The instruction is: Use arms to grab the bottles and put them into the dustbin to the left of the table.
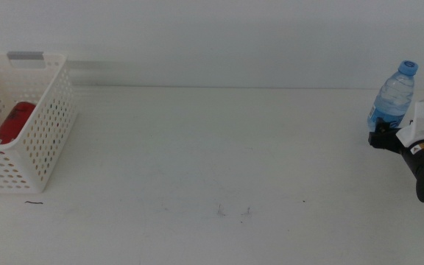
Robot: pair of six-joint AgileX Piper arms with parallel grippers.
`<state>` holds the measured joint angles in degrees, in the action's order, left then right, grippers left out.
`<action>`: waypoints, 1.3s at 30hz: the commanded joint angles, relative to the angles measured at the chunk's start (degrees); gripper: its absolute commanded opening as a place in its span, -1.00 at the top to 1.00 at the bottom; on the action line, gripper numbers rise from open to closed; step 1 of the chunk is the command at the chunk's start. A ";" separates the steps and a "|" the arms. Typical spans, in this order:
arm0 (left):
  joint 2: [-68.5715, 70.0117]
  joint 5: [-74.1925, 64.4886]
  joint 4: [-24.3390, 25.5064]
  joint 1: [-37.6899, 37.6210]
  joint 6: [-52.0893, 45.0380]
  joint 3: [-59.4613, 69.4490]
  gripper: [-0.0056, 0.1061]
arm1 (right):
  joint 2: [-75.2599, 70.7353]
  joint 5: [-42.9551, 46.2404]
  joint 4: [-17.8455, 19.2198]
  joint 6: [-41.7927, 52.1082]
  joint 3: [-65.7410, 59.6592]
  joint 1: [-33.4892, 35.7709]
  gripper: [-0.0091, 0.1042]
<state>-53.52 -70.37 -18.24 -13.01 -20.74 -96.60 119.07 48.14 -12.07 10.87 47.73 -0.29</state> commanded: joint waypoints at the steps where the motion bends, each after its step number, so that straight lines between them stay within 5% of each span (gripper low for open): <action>1: 0.16 0.40 0.29 -0.17 0.64 0.02 -0.78 | 0.59 1.43 -0.28 1.31 1.53 -0.45 -0.76; 18: 0.16 0.40 0.29 -0.17 0.64 0.02 -0.78 | 8.64 -0.87 -3.04 5.44 17.04 -0.45 -0.74; 21: 0.16 0.40 0.29 -0.17 0.64 0.02 -0.78 | 9.21 -3.49 -3.04 5.69 19.30 -0.45 -0.44; 23: 0.16 0.40 0.29 -0.17 0.64 0.02 -0.78 | 9.08 -6.87 -2.08 5.69 20.08 -0.45 0.12; 25: 0.16 0.40 0.29 -0.17 0.64 0.02 -0.78 | 8.06 -11.82 2.39 4.04 20.66 0.22 0.87; 28: 0.16 0.40 0.29 -0.17 0.64 0.02 -0.78 | 4.94 -14.06 10.52 1.84 20.73 3.31 0.82; 34: 0.16 0.40 0.28 -0.17 0.64 0.02 -0.78 | 1.00 -15.81 14.97 -1.86 26.23 15.52 0.85; 39: 0.16 0.40 0.28 -0.17 0.64 0.02 -0.78 | 4.22 -16.77 27.26 -14.41 31.80 24.46 0.88</action>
<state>-53.52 -70.37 -18.12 -13.01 -20.74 -96.60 122.94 29.17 11.39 0.80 78.15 22.72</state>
